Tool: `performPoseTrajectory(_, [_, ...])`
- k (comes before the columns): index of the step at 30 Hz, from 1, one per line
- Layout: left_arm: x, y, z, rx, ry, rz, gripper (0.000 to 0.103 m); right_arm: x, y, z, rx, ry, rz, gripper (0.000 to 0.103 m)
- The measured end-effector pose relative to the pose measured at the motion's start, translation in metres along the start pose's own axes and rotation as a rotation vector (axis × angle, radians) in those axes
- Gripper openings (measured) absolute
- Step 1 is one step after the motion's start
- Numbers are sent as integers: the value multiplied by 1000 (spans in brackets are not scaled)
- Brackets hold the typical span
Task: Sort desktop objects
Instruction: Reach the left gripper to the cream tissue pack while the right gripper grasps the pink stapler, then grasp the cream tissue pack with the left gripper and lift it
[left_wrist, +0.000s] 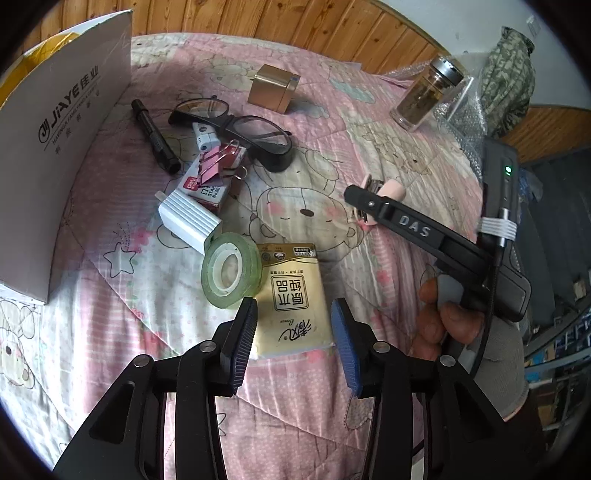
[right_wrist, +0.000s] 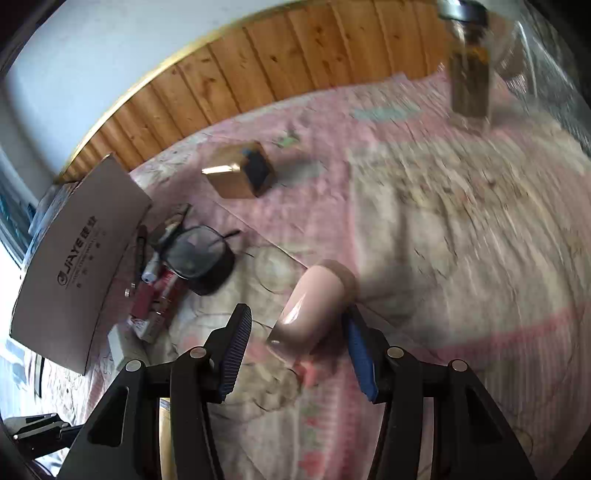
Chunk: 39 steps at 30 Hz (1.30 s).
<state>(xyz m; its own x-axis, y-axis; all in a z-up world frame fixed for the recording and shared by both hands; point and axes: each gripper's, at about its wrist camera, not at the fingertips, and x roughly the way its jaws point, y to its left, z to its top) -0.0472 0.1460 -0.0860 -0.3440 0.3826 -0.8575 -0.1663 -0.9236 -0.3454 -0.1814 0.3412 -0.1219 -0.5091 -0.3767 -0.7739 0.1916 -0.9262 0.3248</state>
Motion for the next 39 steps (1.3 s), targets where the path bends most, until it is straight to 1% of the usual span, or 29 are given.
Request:
performPoseTrajectory(1, [3, -2, 1, 7, 2, 3, 46, -6, -6, -2, 6, -33, 23, 49])
performPoseTrajectory(4, [9, -7, 1, 36, -21, 25, 47, -11, -1, 2, -31, -31, -28, 51])
performPoseTrajectory(7, [13, -13, 1, 61, -43, 54, 47, -1, 7, 7, -29, 7, -66, 50])
performPoseTrajectory(8, [14, -14, 1, 75, -51, 60, 47, 4, 9, 8, -47, -8, -84, 45])
performPoseTrajectory(9, [15, -16, 0, 93, -59, 70, 47, 7, 11, 9, -69, -5, -110, 33])
performPoseTrajectory(10, [16, -17, -1, 111, -64, 80, 43, 7, 13, 10, -80, -6, -131, 28])
performPoseTrajectory(13, [16, -21, -1, 167, -69, 85, 17, 3, 4, 10, -35, -8, -100, 26])
performPoseTrajectory(14, [15, -21, -2, 177, -68, 83, 13, -1, 2, 9, -20, -9, -92, 26])
performPoseTrajectory(15, [14, -20, -3, 178, -62, 64, 13, -4, 1, 8, -5, -12, -82, 26])
performPoseTrajectory(17, [10, -21, -7, 181, -43, 29, 13, -13, 1, 2, 9, -17, -85, 26])
performPoseTrajectory(18, [8, -22, -10, 183, -34, 25, 13, -18, 0, -2, 17, -23, -79, 26])
performPoseTrajectory(19, [7, -22, -13, 183, -35, 48, 20, -22, 0, -6, 28, -23, -73, 26])
performPoseTrajectory(20, [5, -22, -15, 184, -44, 88, 36, -26, -1, -11, 37, -23, -69, 26])
performPoseTrajectory(21, [4, -22, -17, 182, -60, 125, 41, -29, -1, -16, 42, -24, -66, 26])
performPoseTrajectory(22, [3, -20, -18, 171, -72, 146, 48, -33, -1, -21, 48, -22, -59, 26])
performPoseTrajectory(23, [5, -17, -18, 154, -65, 141, 49, -37, 0, -26, 53, -21, -51, 26])
performPoseTrajectory(25, [13, -11, -17, 117, -27, 93, 49, -42, 1, -34, 58, -16, -40, 26])
performPoseTrajectory(26, [16, -9, -17, 92, -20, 76, 51, -44, 2, -39, 61, -15, -34, 26])
performPoseTrajectory(27, [19, -4, -16, 58, -11, 67, 53, -46, 3, -43, 63, -14, -29, 26])
performPoseTrajectory(28, [21, 1, -15, 9, 4, 38, 54, -48, 3, -47, 66, -14, -27, 26])
performPoseTrajectory(29, [22, 5, -15, -39, 16, 2, 53, -50, 3, -50, 71, -14, -25, 26])
performPoseTrajectory(30, [24, 5, -14, -60, 19, -13, 52, -51, 2, -53, 75, -14, -21, 26])
performPoseTrajectory(31, [23, 1, -14, -45, 6, -1, 51, -53, 3, -56, 75, -13, -19, 26])
performPoseTrajectory(32, [22, -8, -12, -5, -19, 23, 45, -53, 3, -58, 73, -12, -17, 26])
performPoseTrajectory(34, [17, -29, -10, 87, -59, 49, 43, -54, 2, -61, 75, -9, -13, 26])
performPoseTrajectory(35, [15, -39, -9, 117, -74, 53, 43, -55, 1, -63, 76, -11, -14, 26])
performPoseTrajectory(36, [13, -47, -9, 142, -86, 63, 41, -56, 0, -63, 77, -12, -16, 26])
performPoseTrajectory(37, [12, -53, -8, 159, -101, 85, 41, -58, -2, -64, 80, -14, -16, 26])
performPoseTrajectory(39, [16, -57, -2, 161, -100, 82, 42, -62, -8, -65, 88, -20, -23, 26])
